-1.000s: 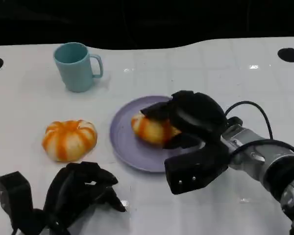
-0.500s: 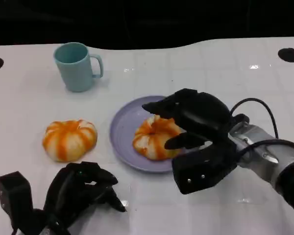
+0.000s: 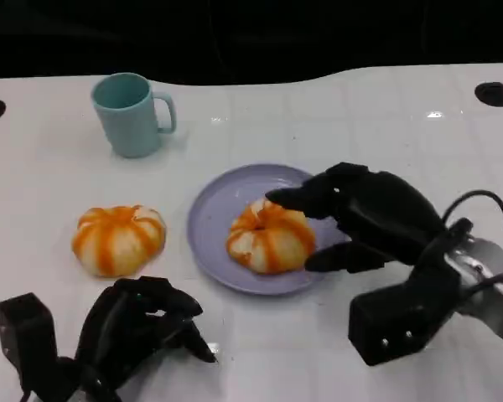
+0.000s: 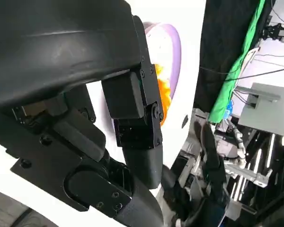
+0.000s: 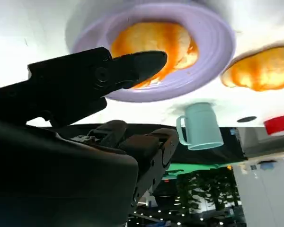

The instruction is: Grasp the bread from the table and place it into the plate.

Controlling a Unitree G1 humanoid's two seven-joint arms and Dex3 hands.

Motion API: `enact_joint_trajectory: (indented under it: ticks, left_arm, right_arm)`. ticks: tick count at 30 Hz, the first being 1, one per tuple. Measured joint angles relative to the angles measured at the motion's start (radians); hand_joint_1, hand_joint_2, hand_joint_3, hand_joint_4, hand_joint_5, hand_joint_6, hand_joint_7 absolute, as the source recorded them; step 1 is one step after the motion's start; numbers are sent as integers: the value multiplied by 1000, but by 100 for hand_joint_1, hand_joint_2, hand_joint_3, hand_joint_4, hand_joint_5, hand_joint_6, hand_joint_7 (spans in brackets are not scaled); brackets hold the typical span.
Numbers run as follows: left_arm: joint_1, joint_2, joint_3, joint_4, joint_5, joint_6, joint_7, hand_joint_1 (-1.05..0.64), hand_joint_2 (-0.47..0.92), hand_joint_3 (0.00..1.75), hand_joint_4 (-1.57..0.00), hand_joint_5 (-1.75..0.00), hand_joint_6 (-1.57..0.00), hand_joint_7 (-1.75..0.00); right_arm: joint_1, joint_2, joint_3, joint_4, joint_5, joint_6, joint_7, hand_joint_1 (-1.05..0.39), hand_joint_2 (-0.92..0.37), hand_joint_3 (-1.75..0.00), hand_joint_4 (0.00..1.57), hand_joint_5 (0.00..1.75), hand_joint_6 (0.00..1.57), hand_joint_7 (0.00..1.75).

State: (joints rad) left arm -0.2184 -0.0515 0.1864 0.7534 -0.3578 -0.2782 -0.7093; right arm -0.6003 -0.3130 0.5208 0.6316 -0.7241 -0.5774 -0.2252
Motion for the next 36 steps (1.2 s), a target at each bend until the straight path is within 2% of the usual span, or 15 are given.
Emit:
enact_joint_trajectory:
  ticks: [3, 5, 7, 8, 10, 11, 12, 13, 14, 15, 17, 20, 25, 32, 36]
  left_arm:
    - [0, -1, -1, 0, 0, 0, 0, -105, 70, 0, -157, -61, -157, -23]
    - [0, -1, -2, 0, 1, -1, 2, -105, 70, 0, -157, -61, -157, -23]
    - [0, -1, -2, 0, 1, -1, 3, -105, 70, 0, -157, -62, -157, -23]
    - [-1, -1, -3, 1, 1, -1, 4, -105, 70, 0, -157, -62, -157, -23]
    - [-1, -2, -3, 1, 1, -1, 6, -105, 70, 0, -157, -62, -157, -23]
    - [-1, -2, -3, 1, 1, -1, 6, -105, 70, 0, -157, -61, -157, -23]
    - [-1, -2, -3, 2, 1, -1, 6, -105, 70, 0, -157, -61, -157, -23]
    - [-1, -2, -3, 3, 1, -1, 6, -105, 70, 0, -157, -61, -157, -23]
    - [-2, -2, -3, 4, 1, -1, 6, -105, 70, 0, -157, -61, -157, -23]
    - [-2, -2, -3, 4, 1, -1, 6, -105, 70, 0, -157, -61, -157, -23]
    - [-3, -2, -3, 5, 1, -1, 6, -105, 70, 0, -157, -61, -157, -23]
    - [-3, -2, -3, 6, 1, -1, 6, -105, 70, 0, -157, -61, -157, -23]
    - [-3, -2, -4, 7, 1, -1, 6, -105, 70, 0, -157, -61, -157, -23]
    - [-3, -3, -7, 4, 1, 0, 7, -105, 70, 0, -157, -61, -157, -23]
    - [-3, -2, -8, 2, 1, 0, 7, -105, 70, 0, -157, -61, -157, -23]
  right_arm:
    - [53, -8, -33, -32, 28, -45, -16, -33, -86, 0, 55, 60, 69, 14]
    - [90, -10, -54, -55, 57, -74, -22, -23, -87, -1, 62, 80, 79, 18]
    - [126, -13, -76, -81, 86, -99, -17, -20, -87, -1, 63, 96, 83, 22]
    - [139, -16, -85, -92, 96, -107, -15, -19, -87, -3, 62, 117, 80, 42]
    - [170, -24, -104, -118, 114, -119, -9, -16, -85, -9, 60, 138, 67, 81]
    - [185, -28, -116, -127, 125, -127, -4, -15, -72, -36, 59, 146, 63, 100]
    - [200, -33, -125, -137, 138, -132, 4, -14, -58, -63, 59, 149, 61, 106]
    - [216, -37, -135, -147, 150, -136, 13, -12, -51, -81, 59, 153, 61, 114]
    - [231, -37, -146, -154, 171, -141, 29, -10, -46, -93, 59, 155, 60, 119]
    - [248, -37, -158, -160, 198, -146, 48, -9, -46, -99, 60, 157, 60, 122]
    - [281, -37, -173, -176, 271, -150, 100, -10, -47, -103, 62, 160, 60, 128]
    - [335, -36, -201, -217, 393, -151, 192, -11, -54, -100, 61, 170, 58, 137]
    - [434, -33, -233, -322, 550, -80, 337, -10, -58, -101, 60, 175, 54, 148]
    - [564, -23, -265, -443, 652, 14, 450, -9, -54, -115, 54, 175, 45, 160]
    - [619, -14, -276, -474, 662, 23, 477, -8, -53, -117, 52, 175, 42, 161]
